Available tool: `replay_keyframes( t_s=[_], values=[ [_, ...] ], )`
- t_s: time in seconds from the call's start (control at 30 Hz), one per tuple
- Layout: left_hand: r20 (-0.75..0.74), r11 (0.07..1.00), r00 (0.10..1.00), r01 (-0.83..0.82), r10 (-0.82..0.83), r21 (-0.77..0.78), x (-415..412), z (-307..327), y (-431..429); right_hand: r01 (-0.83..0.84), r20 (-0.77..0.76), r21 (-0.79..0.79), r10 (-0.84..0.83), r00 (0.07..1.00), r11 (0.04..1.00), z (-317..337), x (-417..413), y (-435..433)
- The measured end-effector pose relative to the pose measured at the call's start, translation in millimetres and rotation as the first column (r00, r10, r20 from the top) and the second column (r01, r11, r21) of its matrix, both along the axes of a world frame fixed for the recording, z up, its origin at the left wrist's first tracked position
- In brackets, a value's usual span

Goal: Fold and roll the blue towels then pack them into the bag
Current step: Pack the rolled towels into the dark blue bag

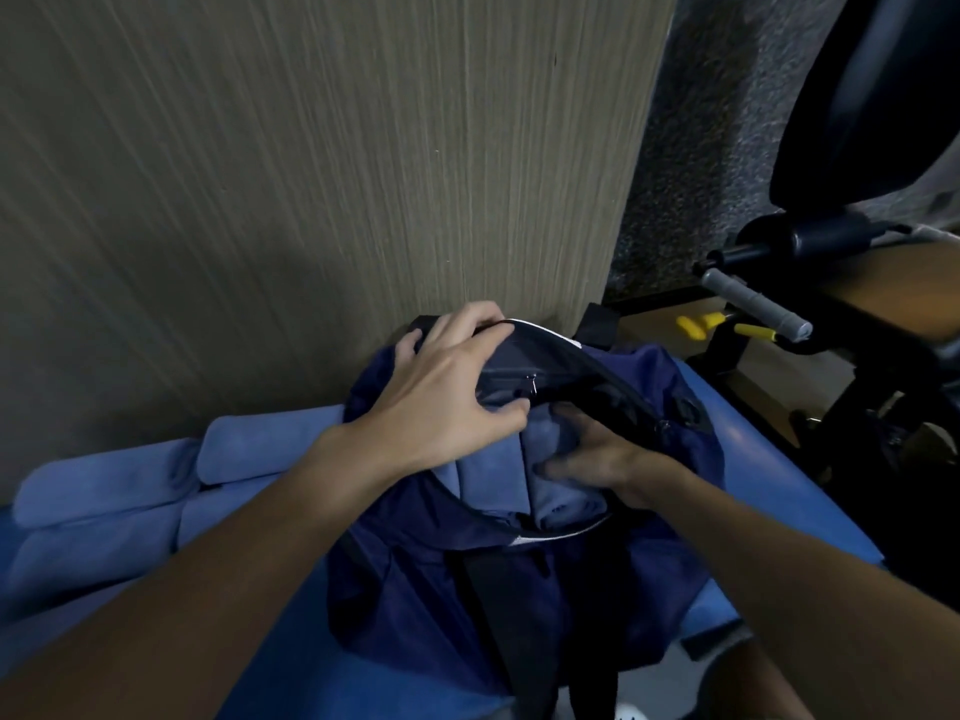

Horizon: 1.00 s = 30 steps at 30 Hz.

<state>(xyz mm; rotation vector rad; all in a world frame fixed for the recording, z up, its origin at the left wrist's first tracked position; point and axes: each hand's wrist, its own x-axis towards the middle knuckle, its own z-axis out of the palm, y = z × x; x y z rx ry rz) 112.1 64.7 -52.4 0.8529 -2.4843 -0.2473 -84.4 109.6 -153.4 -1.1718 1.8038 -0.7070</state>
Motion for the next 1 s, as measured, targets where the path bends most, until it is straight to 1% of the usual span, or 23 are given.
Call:
replay_keyframes(
  t_s=[0.07,0.1,0.13,0.2,0.23,0.27,0.3,0.33,0.4,0.43,0.5,0.57,0.63,0.7,0.77,0.87,0.93,1.0],
  values=[
    [0.016,1.000,1.000,0.008,-0.008,0.006,2.3,-1.5,-1.0,-0.106,0.061,0.107,0.100,0.993,0.989,4.8,-8.8,7.2],
    [0.019,1.000,1.000,0.010,-0.010,0.011,2.3,-2.3,-0.7,-0.121,0.094,0.119,0.111,0.989,0.985,6.7,-11.4,5.8],
    [0.017,1.000,1.000,0.010,-0.011,0.015,1.8,-3.3,-0.2,-0.093,0.113,0.086,0.083,0.990,0.992,7.8,-11.9,3.0],
    [0.014,1.000,1.000,0.011,-0.011,0.019,0.4,-5.0,1.1,0.064,0.154,-0.049,-0.056,0.986,0.997,4.2,-8.0,-4.5],
    [0.015,1.000,1.000,0.012,-0.013,0.018,-0.1,-5.2,1.7,0.143,0.156,-0.115,-0.124,0.980,0.983,0.3,-5.4,-6.8],
    [0.016,1.000,1.000,0.012,-0.013,0.017,0.2,-5.2,1.6,0.182,0.134,-0.150,-0.163,0.978,0.972,-2.0,-2.3,-7.1],
    [0.020,1.000,1.000,0.012,-0.012,0.018,1.2,-4.8,1.5,0.182,0.102,-0.145,-0.168,0.981,0.973,-4.6,-1.2,-6.4],
    [0.028,1.000,1.000,0.014,-0.015,0.021,2.4,-4.7,1.0,0.146,0.080,-0.102,-0.138,0.987,0.984,-5.4,-1.2,-4.6],
    [0.044,0.999,0.999,0.022,-0.023,0.030,4.9,-4.5,0.2,0.042,0.125,0.003,-0.042,0.991,0.999,-1.3,-4.8,-2.3],
    [0.054,0.999,0.998,0.022,-0.024,0.037,5.7,-4.8,0.0,0.013,0.168,0.016,-0.016,0.986,1.000,0.0,-4.6,-2.0],
    [0.074,0.999,0.997,0.019,-0.023,0.049,5.6,-6.6,-0.1,0.053,0.210,-0.025,-0.046,0.977,0.998,-4.1,-2.8,0.1],
    [0.086,0.999,0.996,0.013,-0.017,0.039,4.8,-9.1,0.2,0.087,0.169,-0.041,-0.079,0.983,0.995,-11.8,-1.0,4.2],
    [0.103,0.999,0.994,0.016,-0.020,0.040,3.3,-10.9,0.5,0.057,0.187,-0.010,-0.054,0.981,0.998,-14.7,-3.2,8.3],
    [0.112,0.999,0.993,0.014,-0.018,0.039,4.3,-14.2,-0.4,0.051,0.219,-0.013,-0.047,0.975,0.999,-12.7,-4.8,10.0],
    [0.121,1.000,0.993,0.016,-0.017,0.011,5.9,-19.8,-1.7,0.083,0.150,-0.035,-0.077,0.986,0.996,-12.9,-2.8,12.4],
    [0.135,0.999,0.991,0.009,-0.005,-0.031,10.5,-29.6,-2.5,0.067,0.022,-0.031,-0.067,0.998,0.997,-16.8,5.0,15.0],
    [0.138,0.999,0.990,0.001,0.005,-0.042,16.2,-34.3,-1.5,0.065,-0.139,-0.033,-0.069,0.988,0.997,-16.6,8.2,17.0],
    [0.118,0.999,0.993,0.017,-0.012,-0.045,24.8,-37.2,2.4,0.042,-0.336,-0.056,-0.058,0.940,0.998,-10.9,15.3,25.9]
  ],
)
